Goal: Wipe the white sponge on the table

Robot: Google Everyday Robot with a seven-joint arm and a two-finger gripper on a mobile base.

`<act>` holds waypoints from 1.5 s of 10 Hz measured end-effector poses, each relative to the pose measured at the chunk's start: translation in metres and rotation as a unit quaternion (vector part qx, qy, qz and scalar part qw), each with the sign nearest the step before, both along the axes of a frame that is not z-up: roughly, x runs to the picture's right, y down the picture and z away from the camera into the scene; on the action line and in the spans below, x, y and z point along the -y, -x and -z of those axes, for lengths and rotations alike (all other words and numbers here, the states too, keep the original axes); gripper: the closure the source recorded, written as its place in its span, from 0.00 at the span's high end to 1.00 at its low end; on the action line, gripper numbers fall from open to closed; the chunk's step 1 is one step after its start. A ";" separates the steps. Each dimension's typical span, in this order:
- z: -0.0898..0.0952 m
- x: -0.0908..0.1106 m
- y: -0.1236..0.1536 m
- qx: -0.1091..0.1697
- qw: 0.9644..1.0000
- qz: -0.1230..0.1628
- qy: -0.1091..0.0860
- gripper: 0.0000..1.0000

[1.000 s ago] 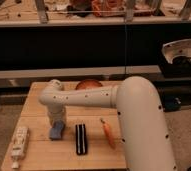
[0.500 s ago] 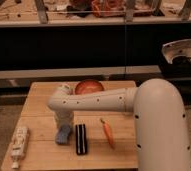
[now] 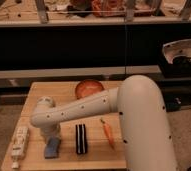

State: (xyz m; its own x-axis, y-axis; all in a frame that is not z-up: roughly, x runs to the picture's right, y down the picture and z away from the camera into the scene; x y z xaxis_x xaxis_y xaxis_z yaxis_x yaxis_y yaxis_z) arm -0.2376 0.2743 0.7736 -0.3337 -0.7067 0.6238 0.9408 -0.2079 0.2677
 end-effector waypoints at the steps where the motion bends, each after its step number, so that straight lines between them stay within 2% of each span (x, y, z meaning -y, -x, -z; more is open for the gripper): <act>1: 0.004 -0.001 0.018 0.011 1.000 0.015 -0.004 0.46; 3: 0.007 0.002 0.044 0.026 0.999 0.038 -0.009 0.46; 4: 0.002 0.010 0.053 0.030 0.999 0.044 -0.010 0.46; 6: -0.013 0.027 0.051 0.030 0.999 0.038 -0.008 0.46; 8: -0.035 0.052 0.033 0.025 0.999 0.018 -0.009 0.46; 11: -0.044 0.066 -0.010 0.007 1.000 -0.018 -0.011 0.46; 13: -0.040 0.066 -0.032 -0.006 0.999 -0.035 -0.010 0.46; 15: -0.030 0.053 -0.045 -0.014 0.999 -0.042 -0.009 0.46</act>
State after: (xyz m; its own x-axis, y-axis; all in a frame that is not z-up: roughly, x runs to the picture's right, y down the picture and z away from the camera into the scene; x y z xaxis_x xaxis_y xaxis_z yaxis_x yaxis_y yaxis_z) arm -0.1923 0.2210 0.8034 -0.2554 -0.7423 0.6194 0.9621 -0.1317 0.2389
